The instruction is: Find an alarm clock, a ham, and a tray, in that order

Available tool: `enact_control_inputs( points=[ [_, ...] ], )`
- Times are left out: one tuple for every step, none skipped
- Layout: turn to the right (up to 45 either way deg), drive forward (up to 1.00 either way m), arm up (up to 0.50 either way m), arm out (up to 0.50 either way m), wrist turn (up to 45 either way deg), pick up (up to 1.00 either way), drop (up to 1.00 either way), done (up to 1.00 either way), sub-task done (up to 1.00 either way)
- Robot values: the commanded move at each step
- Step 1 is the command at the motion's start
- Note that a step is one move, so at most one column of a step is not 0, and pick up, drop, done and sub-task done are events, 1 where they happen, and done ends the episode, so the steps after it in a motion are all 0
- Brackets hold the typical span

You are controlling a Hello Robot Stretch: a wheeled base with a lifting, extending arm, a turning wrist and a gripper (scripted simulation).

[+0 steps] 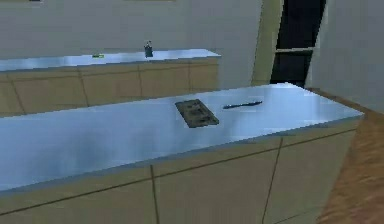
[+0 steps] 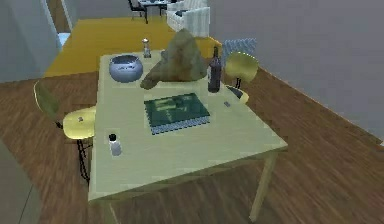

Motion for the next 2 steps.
enact_control_inputs(
  points=[
    [0.0, 0.05, 0.0, 0.0, 0.0, 0.0, 0.0, 0.0, 0.0],
    [0.0, 0.0, 0.0, 0.0, 0.0, 0.0, 0.0, 1.0, 0.0]
  ],
)
